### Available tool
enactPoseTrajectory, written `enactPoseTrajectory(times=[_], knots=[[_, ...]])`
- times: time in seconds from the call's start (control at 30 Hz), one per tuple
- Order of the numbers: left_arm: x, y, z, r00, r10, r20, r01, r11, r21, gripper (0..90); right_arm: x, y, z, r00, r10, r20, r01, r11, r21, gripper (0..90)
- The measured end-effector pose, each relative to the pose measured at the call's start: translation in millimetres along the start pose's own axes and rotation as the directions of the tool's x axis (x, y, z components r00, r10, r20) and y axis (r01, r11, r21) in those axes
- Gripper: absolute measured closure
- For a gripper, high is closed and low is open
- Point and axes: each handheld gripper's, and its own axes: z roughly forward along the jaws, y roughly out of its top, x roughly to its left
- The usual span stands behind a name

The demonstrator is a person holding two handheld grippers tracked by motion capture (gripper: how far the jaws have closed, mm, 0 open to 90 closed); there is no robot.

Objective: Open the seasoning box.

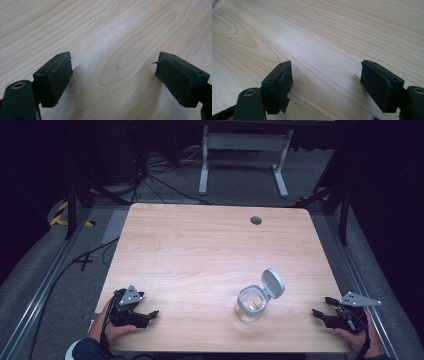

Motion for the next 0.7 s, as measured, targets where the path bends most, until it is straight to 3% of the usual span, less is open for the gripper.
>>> enactPoseTrajectory(times=[0.7], knots=[[-1.1,0.0,1.3,0.9999,-0.014,-0.008,0.014,0.9999,-0.01,14.2,-0.2,0.9,1.1,1.0,0.005,0.006,-0.005,1.0,0.001,24.9]])
